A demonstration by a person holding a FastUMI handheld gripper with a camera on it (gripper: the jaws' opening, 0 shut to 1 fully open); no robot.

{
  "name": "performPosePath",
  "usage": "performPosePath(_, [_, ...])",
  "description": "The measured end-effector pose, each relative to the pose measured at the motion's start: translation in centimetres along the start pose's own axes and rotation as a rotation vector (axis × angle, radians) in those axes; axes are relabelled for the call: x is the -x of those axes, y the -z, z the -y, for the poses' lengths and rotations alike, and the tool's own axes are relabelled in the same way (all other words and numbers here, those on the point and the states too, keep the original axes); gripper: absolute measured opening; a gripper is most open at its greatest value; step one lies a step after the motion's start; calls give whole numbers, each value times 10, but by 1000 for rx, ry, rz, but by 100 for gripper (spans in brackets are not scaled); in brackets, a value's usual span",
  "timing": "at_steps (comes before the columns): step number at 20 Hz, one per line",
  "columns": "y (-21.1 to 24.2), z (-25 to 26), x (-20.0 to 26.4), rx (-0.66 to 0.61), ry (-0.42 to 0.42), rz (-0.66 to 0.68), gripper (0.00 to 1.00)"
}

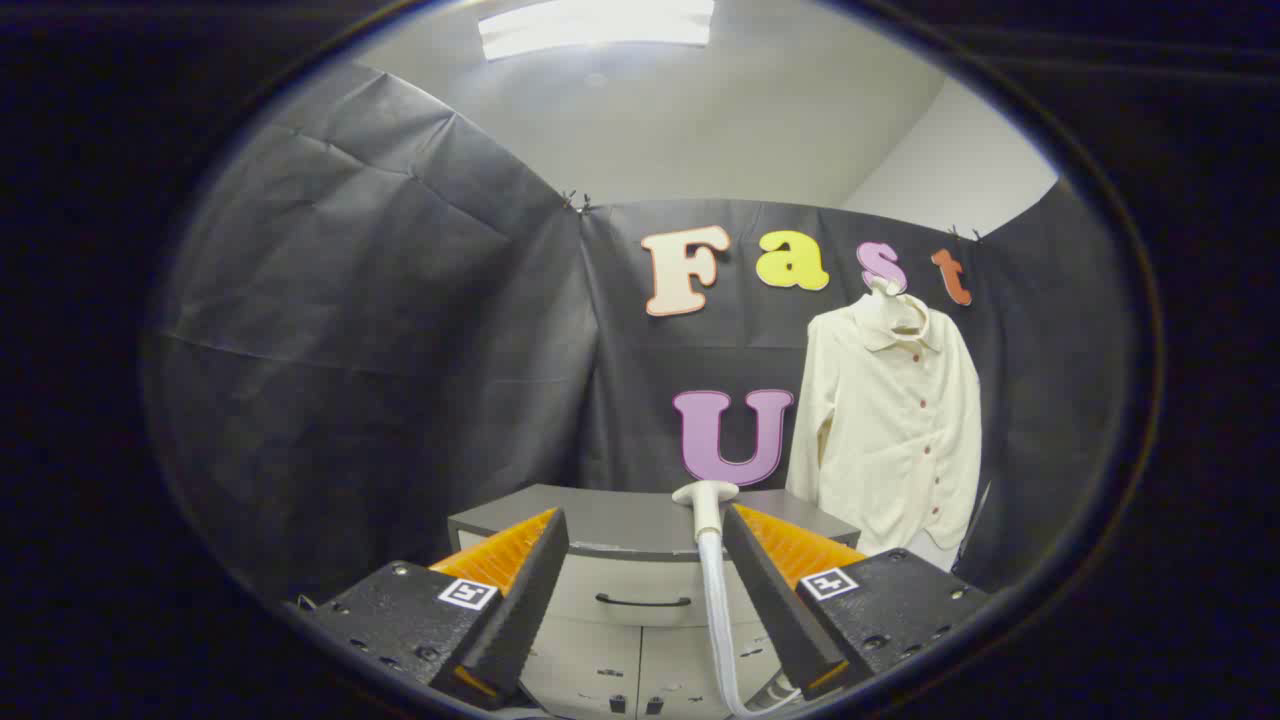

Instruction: Iron the clothes twice with a garment steamer, once on the left side and once on the right side.

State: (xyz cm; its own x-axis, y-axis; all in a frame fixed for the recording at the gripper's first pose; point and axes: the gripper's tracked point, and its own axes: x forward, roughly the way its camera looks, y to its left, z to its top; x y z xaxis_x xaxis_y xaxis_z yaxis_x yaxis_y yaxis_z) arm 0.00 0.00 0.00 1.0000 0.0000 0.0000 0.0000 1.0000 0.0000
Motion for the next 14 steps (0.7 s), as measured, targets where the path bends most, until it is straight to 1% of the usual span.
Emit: performPosePath(14, [7, 2, 1, 5, 4, -13, 95])
